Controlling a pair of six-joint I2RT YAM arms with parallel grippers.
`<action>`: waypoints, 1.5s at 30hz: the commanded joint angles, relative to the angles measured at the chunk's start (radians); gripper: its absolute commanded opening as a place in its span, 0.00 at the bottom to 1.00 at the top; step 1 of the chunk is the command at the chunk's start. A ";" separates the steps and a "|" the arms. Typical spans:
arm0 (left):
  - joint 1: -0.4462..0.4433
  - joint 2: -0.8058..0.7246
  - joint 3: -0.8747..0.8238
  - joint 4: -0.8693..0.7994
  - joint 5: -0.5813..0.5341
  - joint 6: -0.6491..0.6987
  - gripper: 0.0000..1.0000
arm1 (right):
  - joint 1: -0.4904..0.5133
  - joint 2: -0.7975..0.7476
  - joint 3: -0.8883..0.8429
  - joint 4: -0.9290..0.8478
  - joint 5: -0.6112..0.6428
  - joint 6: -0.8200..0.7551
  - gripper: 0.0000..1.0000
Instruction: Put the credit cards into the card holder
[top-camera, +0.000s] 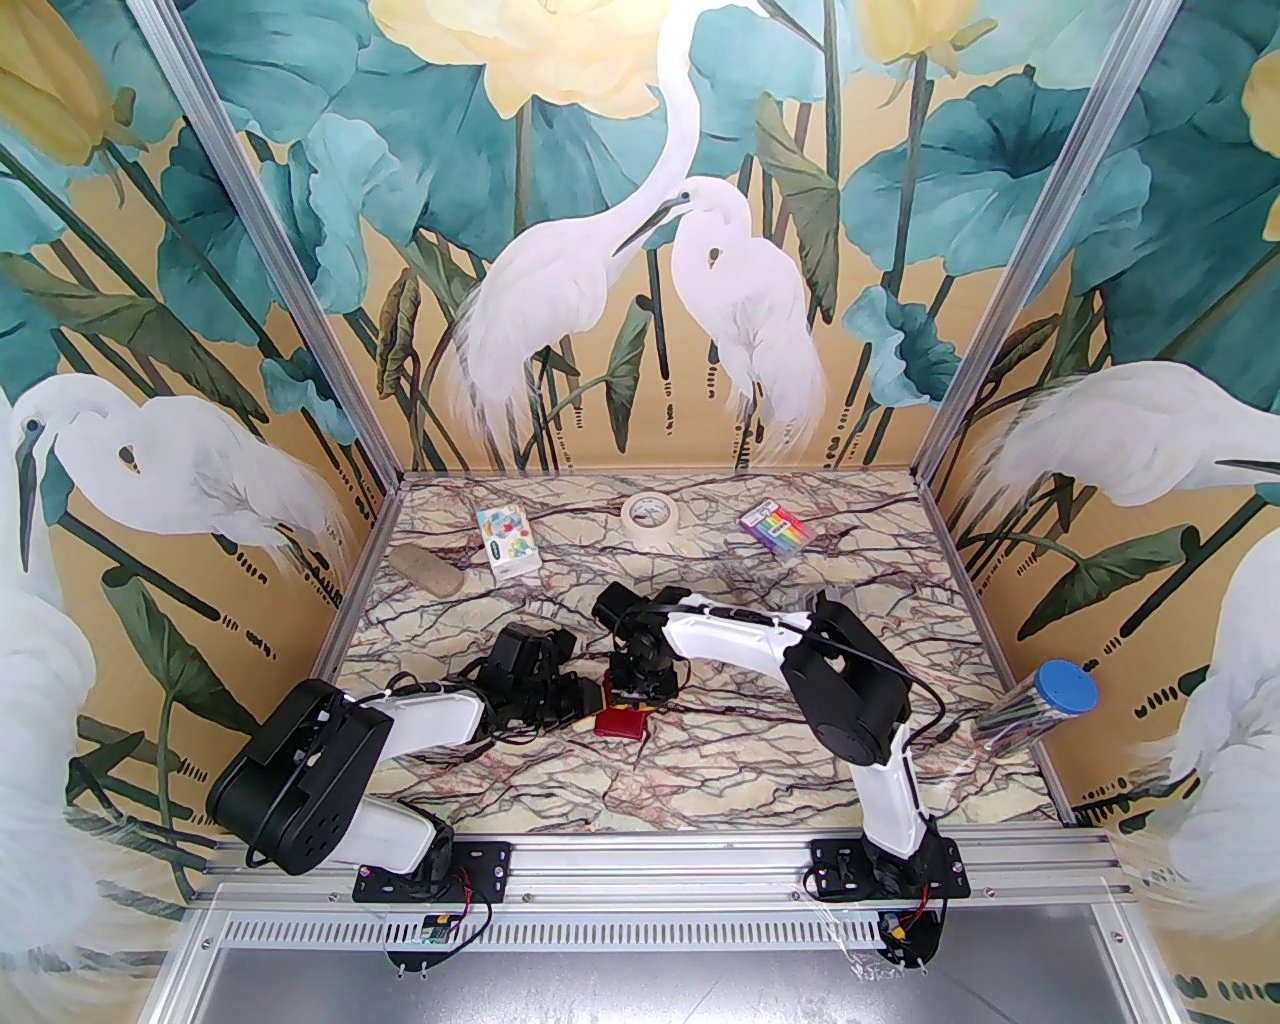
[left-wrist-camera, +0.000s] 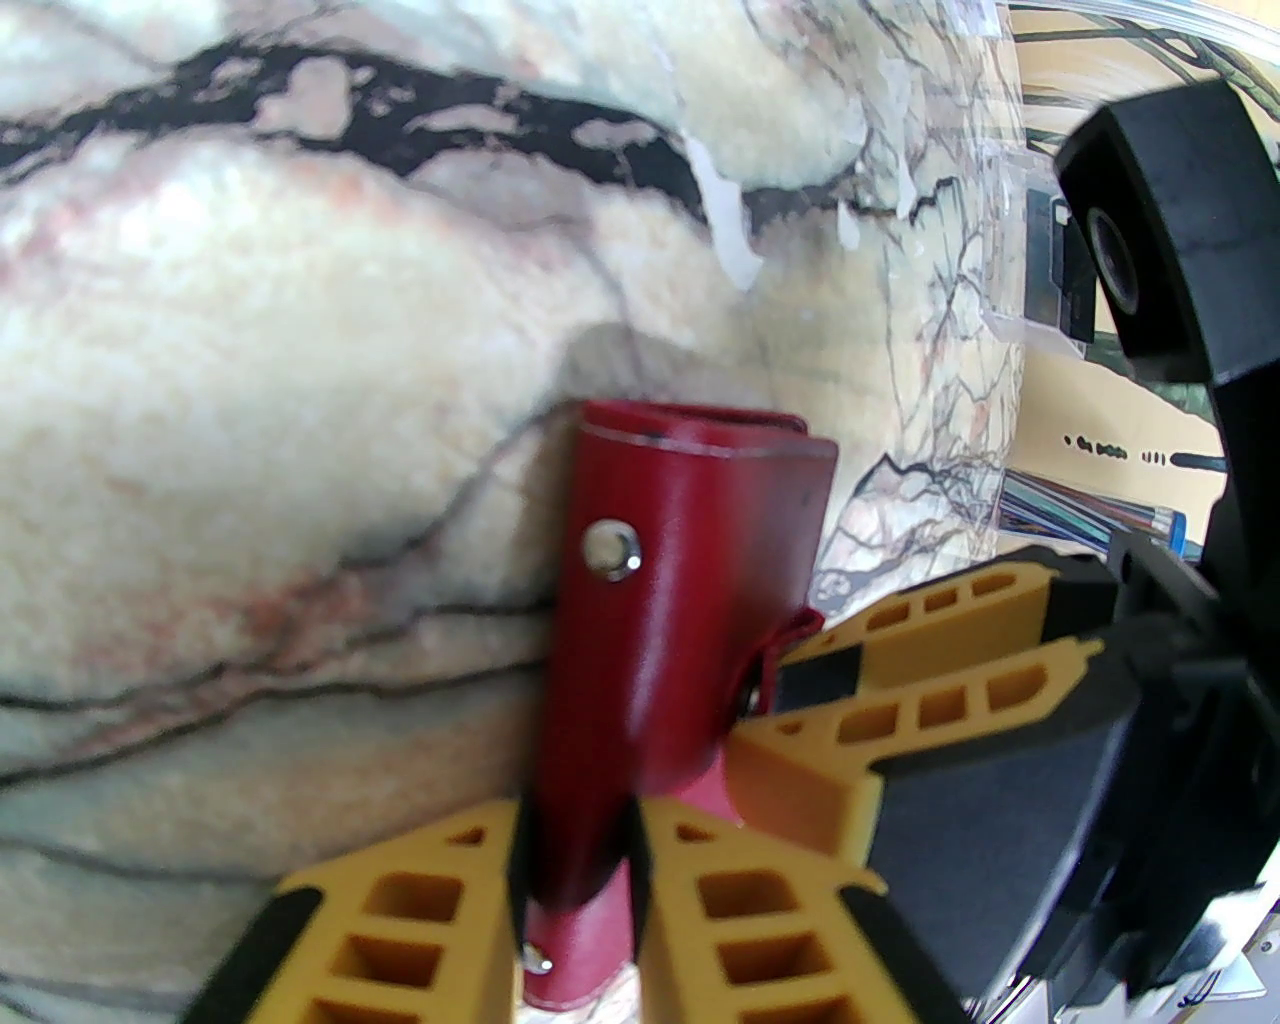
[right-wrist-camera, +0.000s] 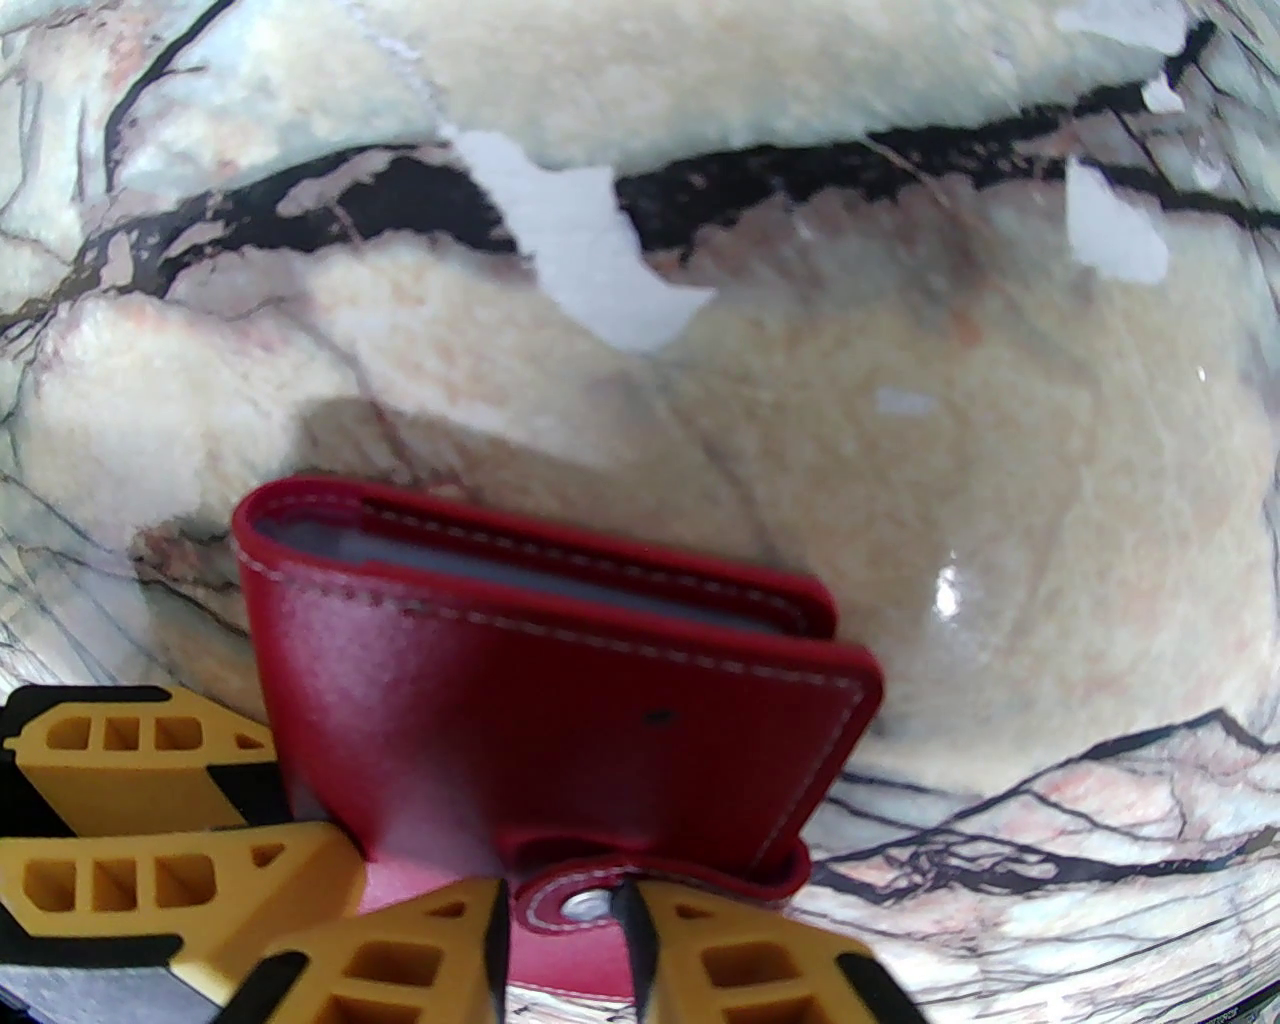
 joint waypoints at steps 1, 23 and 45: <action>-0.016 0.054 -0.020 0.026 0.015 -0.002 0.23 | 0.005 0.099 -0.043 0.006 0.062 -0.018 0.25; -0.016 0.075 -0.015 0.013 0.009 0.003 0.16 | -0.002 0.023 -0.101 0.078 0.030 0.001 0.13; -0.016 0.074 -0.009 -0.021 -0.017 0.009 0.00 | -0.012 -0.061 -0.097 0.062 0.036 -0.018 0.00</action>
